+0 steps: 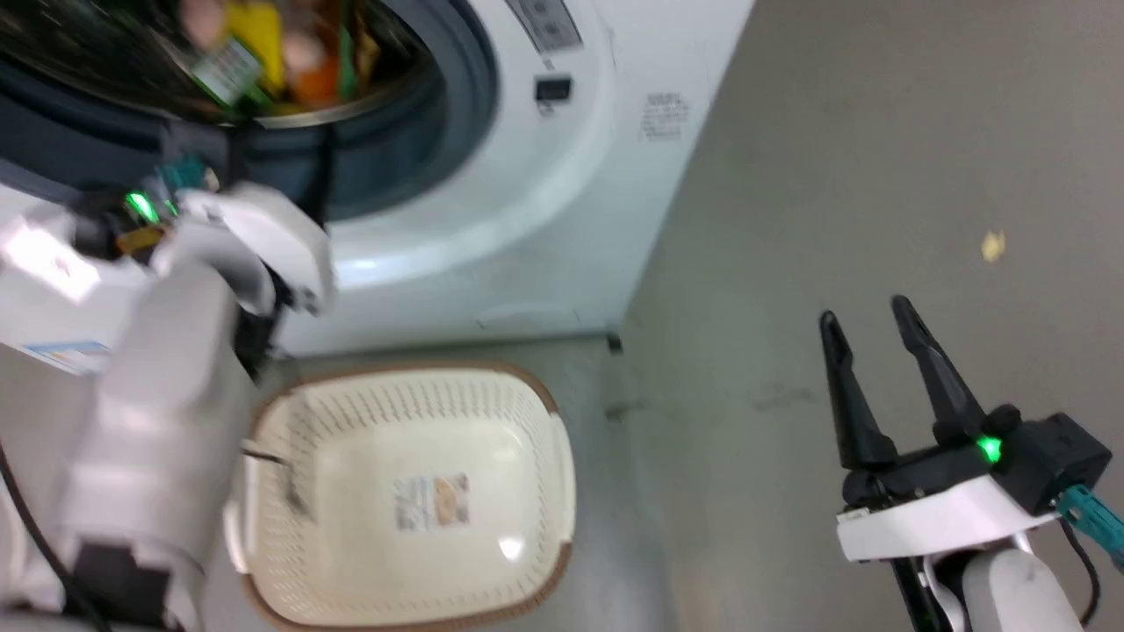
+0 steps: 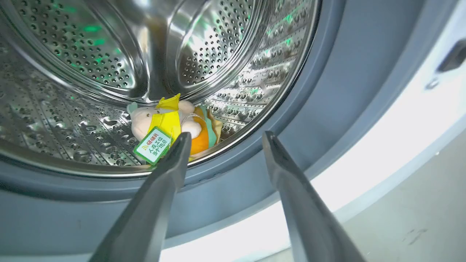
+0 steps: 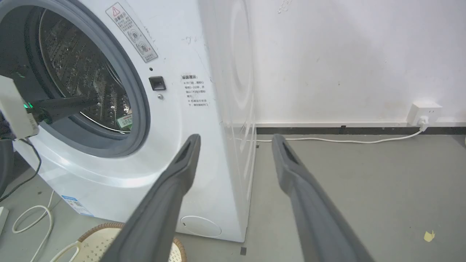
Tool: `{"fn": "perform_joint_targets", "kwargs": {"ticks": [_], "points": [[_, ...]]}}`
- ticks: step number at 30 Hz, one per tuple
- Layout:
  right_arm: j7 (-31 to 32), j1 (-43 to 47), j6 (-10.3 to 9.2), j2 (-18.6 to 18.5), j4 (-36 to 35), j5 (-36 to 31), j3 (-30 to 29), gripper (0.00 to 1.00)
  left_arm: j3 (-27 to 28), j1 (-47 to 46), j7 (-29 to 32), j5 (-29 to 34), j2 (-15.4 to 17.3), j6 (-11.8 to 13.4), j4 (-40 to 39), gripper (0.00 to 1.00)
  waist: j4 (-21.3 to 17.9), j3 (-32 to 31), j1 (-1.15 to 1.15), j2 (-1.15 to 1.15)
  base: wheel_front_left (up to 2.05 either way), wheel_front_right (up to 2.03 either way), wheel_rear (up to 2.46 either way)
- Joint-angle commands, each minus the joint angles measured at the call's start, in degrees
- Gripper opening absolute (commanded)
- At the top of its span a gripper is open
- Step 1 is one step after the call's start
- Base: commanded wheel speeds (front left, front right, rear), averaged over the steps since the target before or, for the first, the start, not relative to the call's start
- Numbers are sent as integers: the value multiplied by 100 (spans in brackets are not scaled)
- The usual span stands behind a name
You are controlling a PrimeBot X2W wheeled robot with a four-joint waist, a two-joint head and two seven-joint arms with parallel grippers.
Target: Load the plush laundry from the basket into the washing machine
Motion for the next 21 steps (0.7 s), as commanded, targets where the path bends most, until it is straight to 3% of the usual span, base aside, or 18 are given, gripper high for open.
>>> {"fn": "perform_joint_targets", "kwargs": {"ticks": [1,11,16,21], "points": [[-26,108,-4,-8,4,-46,-73,100,139,332,-60,-133,-56,27,-301,100,399,-665,2,0,0,0,0],[-26,646,-4,-8,22,-115,-352,100,1078,3488,-70,-223,-464,668,-3850,100,821,-1463,2,0,0,0,0],[-26,839,-4,-8,71,-99,-264,100,1147,4715,-70,-28,-670,907,-4739,100,917,-1671,2,0,0,0,0],[-26,1032,-4,-8,165,-70,-249,100,952,5413,-70,371,-724,1097,-5095,100,995,-1815,2,0,0,0,0]]}}
